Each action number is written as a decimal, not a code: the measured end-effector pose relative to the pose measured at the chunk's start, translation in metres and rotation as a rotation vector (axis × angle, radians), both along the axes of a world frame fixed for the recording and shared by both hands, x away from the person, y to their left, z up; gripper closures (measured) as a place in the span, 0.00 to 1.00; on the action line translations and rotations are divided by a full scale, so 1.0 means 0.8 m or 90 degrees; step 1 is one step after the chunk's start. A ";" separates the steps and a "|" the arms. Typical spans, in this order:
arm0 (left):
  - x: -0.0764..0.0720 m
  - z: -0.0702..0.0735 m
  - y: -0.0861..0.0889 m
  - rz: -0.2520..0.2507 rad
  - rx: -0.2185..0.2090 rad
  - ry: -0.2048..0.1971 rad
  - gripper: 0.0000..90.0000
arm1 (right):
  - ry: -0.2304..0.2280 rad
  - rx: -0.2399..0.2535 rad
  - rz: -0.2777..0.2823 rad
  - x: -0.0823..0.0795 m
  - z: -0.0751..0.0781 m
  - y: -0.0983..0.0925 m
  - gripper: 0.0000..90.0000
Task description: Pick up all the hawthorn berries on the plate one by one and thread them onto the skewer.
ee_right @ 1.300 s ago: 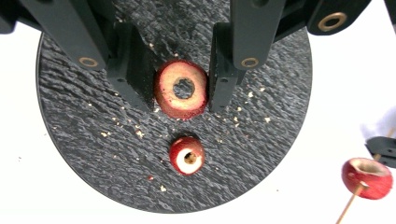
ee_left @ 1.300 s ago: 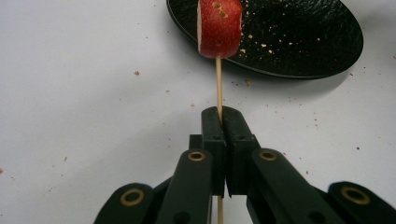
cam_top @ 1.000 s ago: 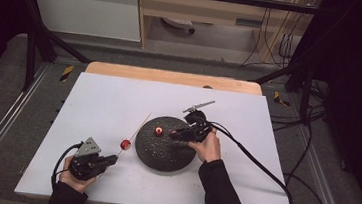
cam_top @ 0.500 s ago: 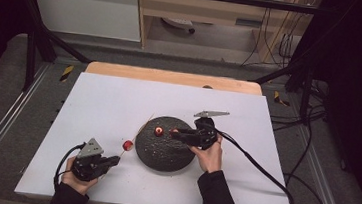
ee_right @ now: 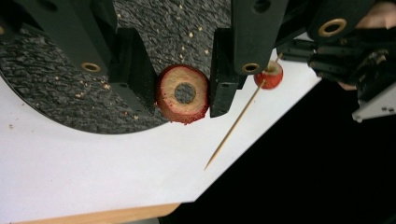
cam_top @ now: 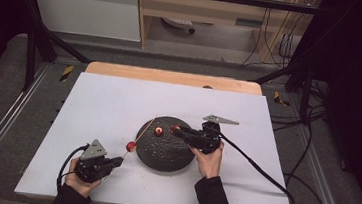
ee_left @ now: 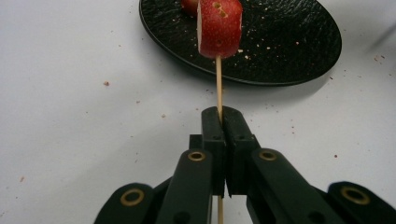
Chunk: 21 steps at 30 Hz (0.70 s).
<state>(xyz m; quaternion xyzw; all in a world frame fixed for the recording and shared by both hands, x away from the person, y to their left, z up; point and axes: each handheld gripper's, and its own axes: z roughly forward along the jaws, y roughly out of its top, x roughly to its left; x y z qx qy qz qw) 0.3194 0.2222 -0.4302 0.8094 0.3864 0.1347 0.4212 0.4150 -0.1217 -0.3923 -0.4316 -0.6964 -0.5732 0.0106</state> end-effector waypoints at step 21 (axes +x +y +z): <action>-0.006 0.001 -0.019 -0.003 -0.015 -0.011 0.98 | -0.033 0.128 -0.075 0.004 0.003 0.004 0.70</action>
